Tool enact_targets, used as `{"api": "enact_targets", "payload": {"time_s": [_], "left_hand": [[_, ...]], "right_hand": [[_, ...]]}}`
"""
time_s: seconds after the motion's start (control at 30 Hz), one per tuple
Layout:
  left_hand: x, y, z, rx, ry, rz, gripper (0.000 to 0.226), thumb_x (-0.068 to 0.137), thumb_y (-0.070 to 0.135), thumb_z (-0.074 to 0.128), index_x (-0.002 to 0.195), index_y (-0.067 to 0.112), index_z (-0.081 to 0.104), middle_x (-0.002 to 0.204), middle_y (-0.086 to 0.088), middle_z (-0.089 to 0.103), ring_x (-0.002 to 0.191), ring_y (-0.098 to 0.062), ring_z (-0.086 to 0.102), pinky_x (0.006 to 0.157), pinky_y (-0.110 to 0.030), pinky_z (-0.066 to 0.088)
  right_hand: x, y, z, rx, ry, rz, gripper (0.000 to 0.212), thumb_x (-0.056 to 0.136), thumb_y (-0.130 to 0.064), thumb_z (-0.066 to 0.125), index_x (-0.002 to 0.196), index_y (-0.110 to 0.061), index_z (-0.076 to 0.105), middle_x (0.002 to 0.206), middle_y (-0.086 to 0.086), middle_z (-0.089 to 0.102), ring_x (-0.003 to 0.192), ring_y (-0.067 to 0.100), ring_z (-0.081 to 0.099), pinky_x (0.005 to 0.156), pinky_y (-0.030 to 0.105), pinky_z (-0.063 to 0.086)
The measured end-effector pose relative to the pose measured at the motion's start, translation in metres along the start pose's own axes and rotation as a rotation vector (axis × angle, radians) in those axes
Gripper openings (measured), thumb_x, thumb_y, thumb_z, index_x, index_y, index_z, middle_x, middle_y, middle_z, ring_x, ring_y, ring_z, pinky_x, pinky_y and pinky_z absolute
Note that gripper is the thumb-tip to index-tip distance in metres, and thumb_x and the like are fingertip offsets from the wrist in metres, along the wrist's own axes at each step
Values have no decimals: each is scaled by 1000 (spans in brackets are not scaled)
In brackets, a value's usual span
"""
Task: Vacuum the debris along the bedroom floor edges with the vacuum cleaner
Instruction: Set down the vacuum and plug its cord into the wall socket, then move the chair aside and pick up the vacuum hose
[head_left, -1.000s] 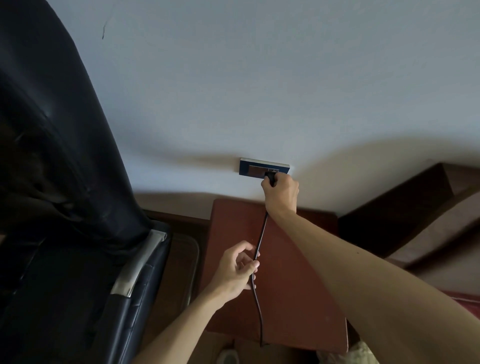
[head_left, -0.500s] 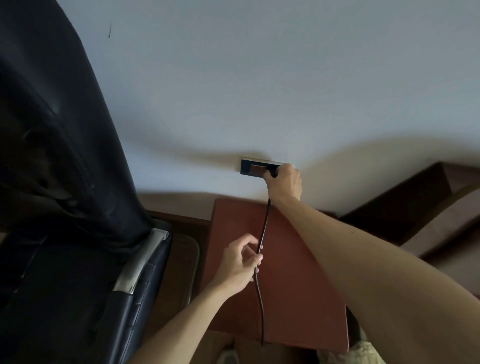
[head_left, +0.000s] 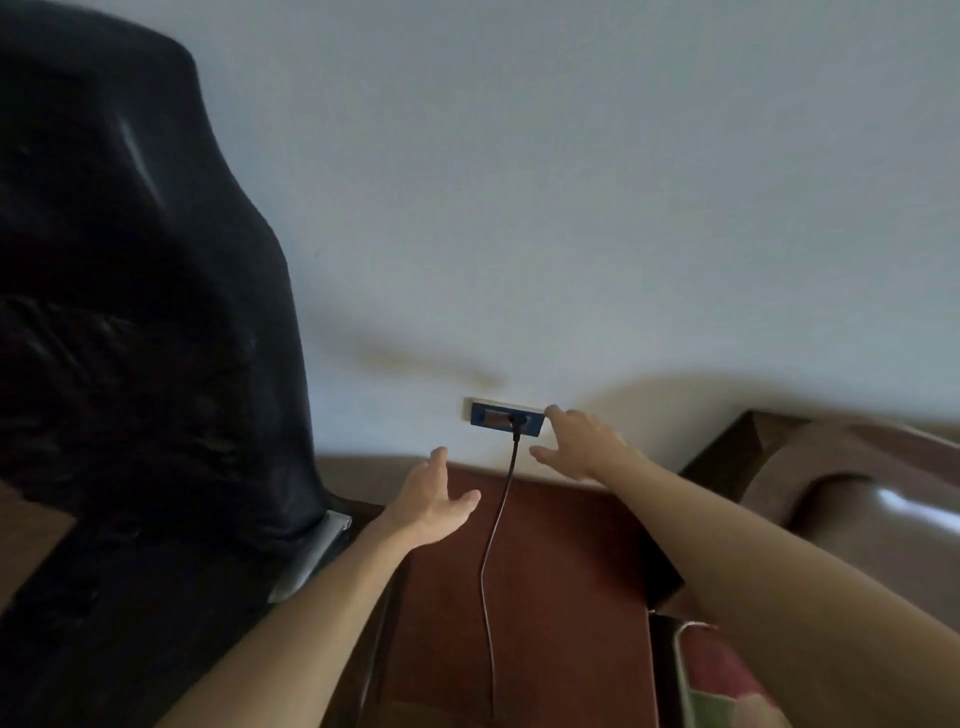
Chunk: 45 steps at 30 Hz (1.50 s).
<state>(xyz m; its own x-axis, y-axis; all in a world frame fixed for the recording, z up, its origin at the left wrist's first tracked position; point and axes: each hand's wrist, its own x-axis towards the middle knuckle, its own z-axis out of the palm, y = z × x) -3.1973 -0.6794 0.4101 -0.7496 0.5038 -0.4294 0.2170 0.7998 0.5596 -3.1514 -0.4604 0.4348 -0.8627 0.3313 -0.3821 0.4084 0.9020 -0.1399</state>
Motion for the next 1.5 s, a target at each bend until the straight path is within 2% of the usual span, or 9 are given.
{"api": "enact_targets", "payload": {"time_s": [0.17,0.27,0.47,0.67,0.87,1.03,1.23,1.33,1.5], "left_hand": [[-40,33,-45,228,51,45,70,93,48,57,146,15,27,141,-11,44,125,-27,51,101,-38,46],[-69,54,-70,366,112,79,70,92,50,56,146,16,28,141,-9,46,125,-27,50,99,-39,46],[-136,87,-112,464,191,106,78,91,52,54,150,14,22,141,-13,44,126,-30,48,98,-43,46],[-211,83,-146,507,278,77,78,90,53,54,149,11,24,140,-14,44,125,-33,49,96,-46,46],[-290,36,-182,496,383,-31,79,91,52,57,150,12,24,140,-13,44,123,-32,52,97,-44,48],[-367,-19,-210,487,469,-154,75,90,55,56,147,13,30,139,-11,45,124,-31,51,96,-43,47],[-475,-92,-222,437,498,-256,70,89,57,54,142,16,33,131,-9,47,121,-30,52,94,-43,49],[-541,-128,-226,417,531,-280,66,89,57,54,140,19,35,131,-6,48,117,-25,53,91,-36,48],[-670,-192,-219,404,623,-399,72,92,58,50,148,19,28,138,-8,45,123,-25,48,102,-39,44]], "right_hand": [[-59,0,-51,-61,29,-49,61,95,-54,51,135,-11,40,130,15,54,120,36,54,93,44,47],[-100,0,-74,-83,41,-77,63,94,-57,50,136,-10,40,132,14,53,122,35,52,93,45,47],[-174,-4,-115,-72,57,-120,68,94,-59,49,139,-9,39,135,13,52,126,33,49,97,43,45],[-221,-27,-147,-38,80,-176,77,93,-61,50,147,-10,32,144,13,47,132,33,45,106,45,41],[-250,-87,-169,-103,120,-292,75,93,-56,53,152,-18,25,144,11,46,132,32,44,103,46,43],[-279,-161,-180,-156,153,-435,79,93,-58,53,154,-20,20,148,12,43,132,34,46,105,47,44],[-333,-260,-180,-220,197,-593,81,92,-59,54,155,-21,19,146,13,45,129,34,48,103,46,46],[-370,-309,-178,-250,224,-646,83,93,-57,54,157,-22,15,150,12,40,135,34,43,107,46,43],[-443,-395,-160,-313,244,-753,85,93,-57,56,158,-22,14,155,12,34,140,35,37,110,48,40]]}}
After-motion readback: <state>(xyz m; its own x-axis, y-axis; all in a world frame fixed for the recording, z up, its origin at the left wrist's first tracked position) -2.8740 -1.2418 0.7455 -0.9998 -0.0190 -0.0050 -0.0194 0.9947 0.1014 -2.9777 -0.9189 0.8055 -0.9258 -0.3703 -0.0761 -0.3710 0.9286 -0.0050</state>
